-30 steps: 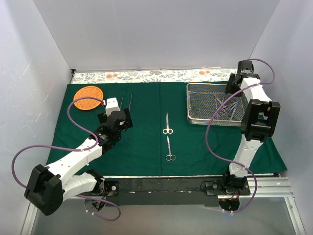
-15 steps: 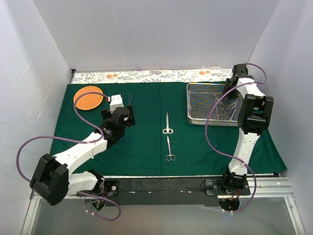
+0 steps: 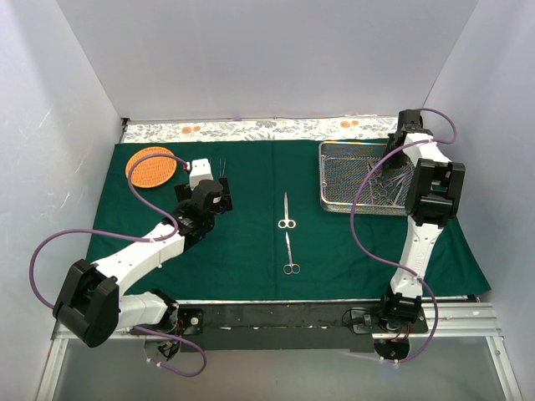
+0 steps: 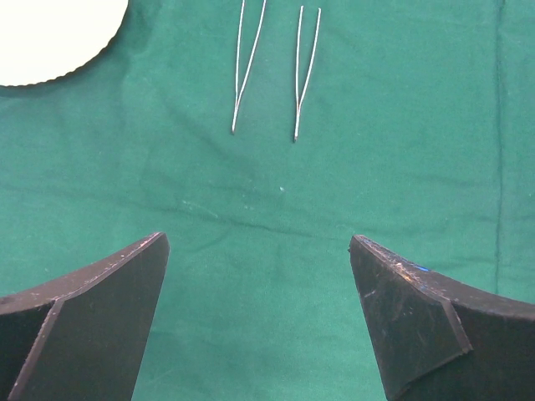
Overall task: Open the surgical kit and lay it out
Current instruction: Pick up the medical item from the container.
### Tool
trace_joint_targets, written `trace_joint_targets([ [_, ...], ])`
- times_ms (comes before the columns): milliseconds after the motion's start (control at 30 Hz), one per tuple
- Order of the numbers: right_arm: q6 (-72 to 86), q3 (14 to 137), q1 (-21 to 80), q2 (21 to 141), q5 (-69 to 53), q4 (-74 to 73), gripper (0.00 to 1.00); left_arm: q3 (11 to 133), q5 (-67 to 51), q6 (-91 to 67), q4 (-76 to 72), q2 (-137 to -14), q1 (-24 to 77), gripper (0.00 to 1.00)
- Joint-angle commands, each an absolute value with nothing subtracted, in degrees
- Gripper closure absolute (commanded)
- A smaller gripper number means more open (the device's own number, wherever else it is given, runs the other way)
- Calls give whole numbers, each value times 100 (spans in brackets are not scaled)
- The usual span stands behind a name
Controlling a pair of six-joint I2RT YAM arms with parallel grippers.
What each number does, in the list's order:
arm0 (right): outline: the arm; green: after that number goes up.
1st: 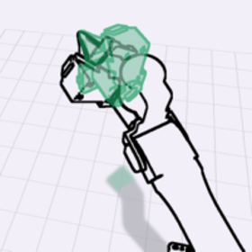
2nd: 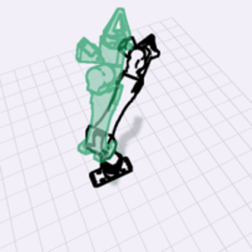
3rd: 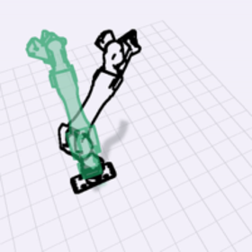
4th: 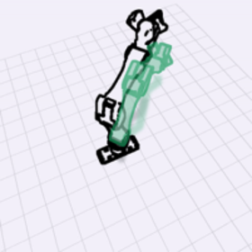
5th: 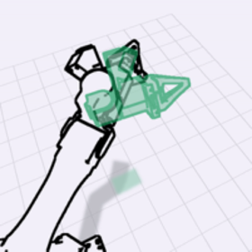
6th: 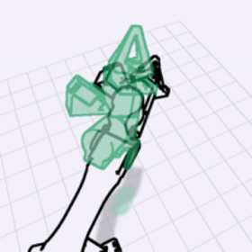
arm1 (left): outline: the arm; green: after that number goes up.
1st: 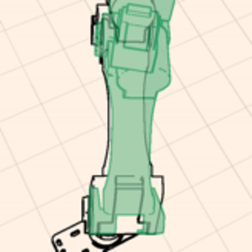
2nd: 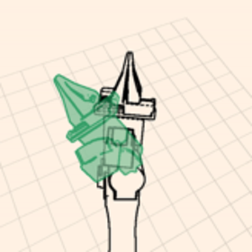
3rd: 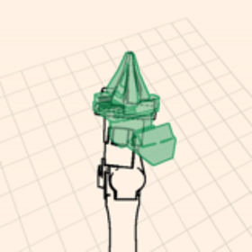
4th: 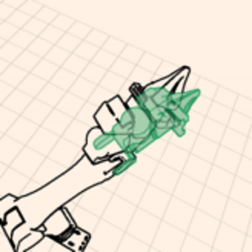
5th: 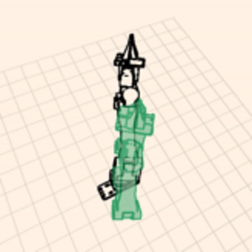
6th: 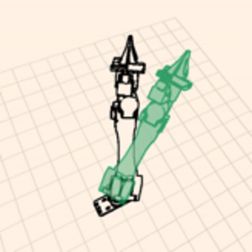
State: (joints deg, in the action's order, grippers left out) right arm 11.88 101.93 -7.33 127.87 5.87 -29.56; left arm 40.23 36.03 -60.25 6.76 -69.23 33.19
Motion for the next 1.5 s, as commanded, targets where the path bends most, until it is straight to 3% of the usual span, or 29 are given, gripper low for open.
trace_joint_targets([
  [0,1231,10327,-773,12868,686,-2962,77,4210,3612,-6012,606,-6882,3340,10],
  [167,1213,10055,-773,12525,651,-3023,94,4131,3595,-6091,615,-6759,3340,10],
  [333,1344,9686,-773,11980,405,-3111,99,4096,3525,-6170,563,-6715,3349,10],
  [600,1433,8650,-747,11242,-228,-2919,99,4052,3323,-6214,483,-6680,3349,10],
  [1033,1248,8113,-238,10618,-1115,-2295,99,4174,3015,-6038,422,-6521,3340,10],
  [1467,2285,7163,535,9238,-2918,-99,99,5668,731,-5792,334,-7294,3349,9],
])
